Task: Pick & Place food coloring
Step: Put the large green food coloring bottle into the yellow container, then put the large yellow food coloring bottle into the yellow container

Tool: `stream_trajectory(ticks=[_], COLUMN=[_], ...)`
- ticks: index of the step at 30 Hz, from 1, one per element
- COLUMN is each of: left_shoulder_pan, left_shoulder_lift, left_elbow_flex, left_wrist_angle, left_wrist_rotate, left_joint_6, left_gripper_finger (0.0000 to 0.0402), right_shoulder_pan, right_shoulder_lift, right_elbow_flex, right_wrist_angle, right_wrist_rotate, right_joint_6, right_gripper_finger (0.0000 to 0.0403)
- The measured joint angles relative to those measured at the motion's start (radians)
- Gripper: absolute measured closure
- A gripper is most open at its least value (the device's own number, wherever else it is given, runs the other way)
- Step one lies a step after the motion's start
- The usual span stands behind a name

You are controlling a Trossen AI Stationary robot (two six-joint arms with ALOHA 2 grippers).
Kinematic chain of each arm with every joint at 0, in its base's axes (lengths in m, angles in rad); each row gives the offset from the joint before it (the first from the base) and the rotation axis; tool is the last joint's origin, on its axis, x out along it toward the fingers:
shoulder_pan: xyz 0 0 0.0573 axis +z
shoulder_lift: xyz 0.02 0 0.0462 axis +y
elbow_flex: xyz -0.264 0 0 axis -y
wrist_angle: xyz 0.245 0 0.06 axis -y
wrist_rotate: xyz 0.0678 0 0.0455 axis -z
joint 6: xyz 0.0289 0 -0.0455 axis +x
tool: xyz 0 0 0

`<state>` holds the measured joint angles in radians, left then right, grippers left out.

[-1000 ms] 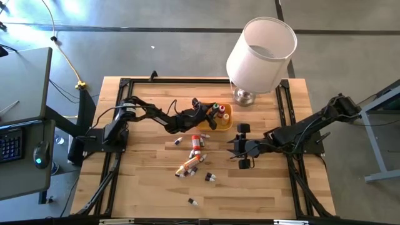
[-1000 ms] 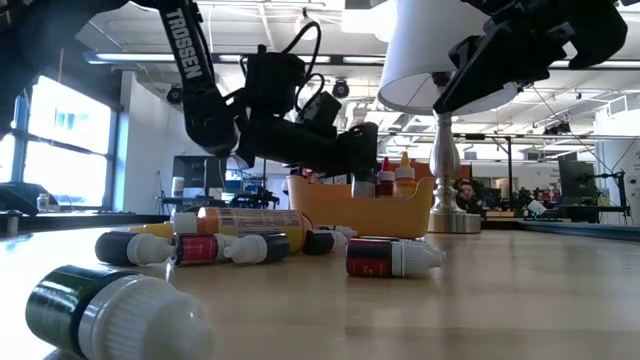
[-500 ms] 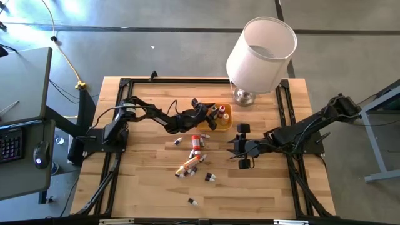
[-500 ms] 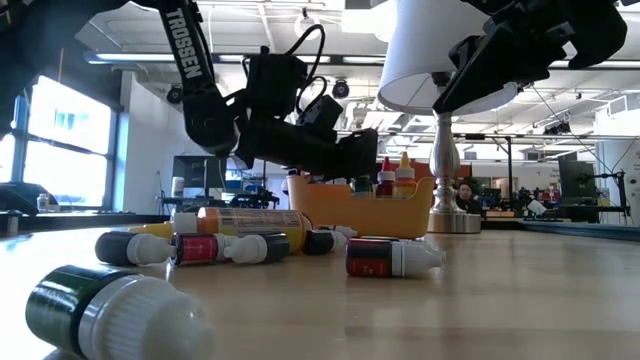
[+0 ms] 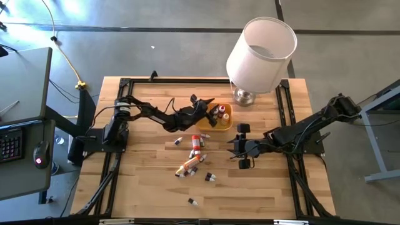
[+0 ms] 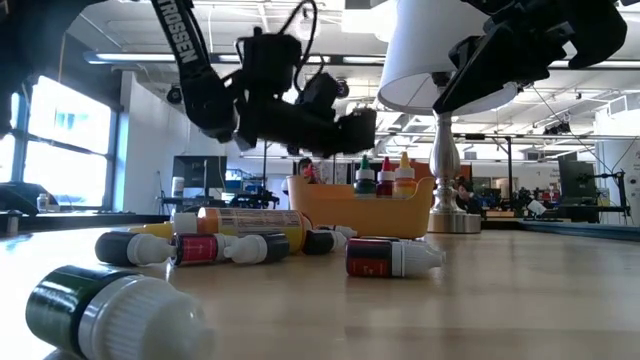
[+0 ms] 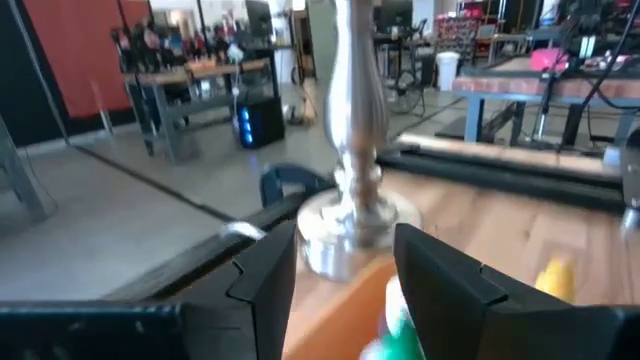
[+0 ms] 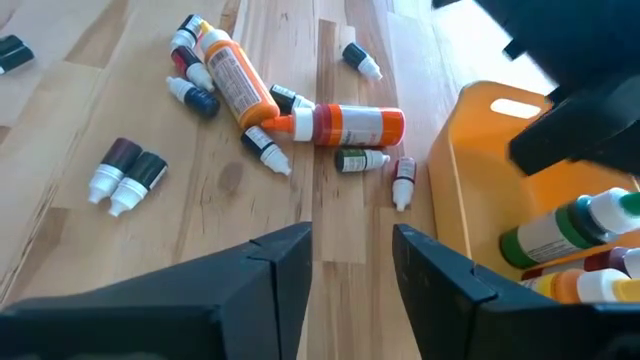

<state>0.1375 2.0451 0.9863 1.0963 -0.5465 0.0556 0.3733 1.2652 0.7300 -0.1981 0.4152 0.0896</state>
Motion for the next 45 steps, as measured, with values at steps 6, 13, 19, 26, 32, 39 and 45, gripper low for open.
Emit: stream_trajectory(ticks=[6, 13, 19, 26, 32, 39, 45], left_shoulder_pan=[-0.038, -0.146, -0.219, -0.393, -0.548, -0.623, -0.636], left_shoulder_lift=[-0.151, -0.484, -0.699, -0.717, -0.621, -0.478, -0.37], left_elbow_flex=[0.0, 0.0, 0.001, -0.001, 0.003, -0.002, 0.001], left_wrist_angle=[-0.12, -0.747, -1.288, -1.577, -1.56, -1.598, -1.556], left_wrist_rotate=[0.002, 0.008, 0.175, 0.362, 0.314, 0.274, 0.28], left_joint_6=[0.115, 0.173, -0.227, -0.525, -0.742, -0.82, -0.831], left_gripper_finger=[0.0236, 0.0236, 0.0236, 0.0236, 0.0236, 0.0236, 0.0236], right_shoulder_pan=[0.0, 0.0, 0.0, 0.0, 0.0, -0.015, -0.045], right_shoulder_lift=[0.0, 0.0, 0.019, 0.127, 0.233, 0.292, 0.303], right_elbow_flex=[0.0, 0.0, 0.0, 0.0, -0.001, 0.0, 0.0], right_wrist_angle=[0.0, 0.021, 0.156, 0.257, 0.289, 0.459, 0.511], right_wrist_rotate=[-0.001, 0.0, 0.003, -0.048, -0.048, -0.049, -0.081], right_joint_6=[0.036, 0.066, 0.041, -0.042, -0.041, -0.105, -0.124], right_gripper_finger=[0.027, 0.027, 0.027, 0.027, 0.027, 0.027, 0.027])
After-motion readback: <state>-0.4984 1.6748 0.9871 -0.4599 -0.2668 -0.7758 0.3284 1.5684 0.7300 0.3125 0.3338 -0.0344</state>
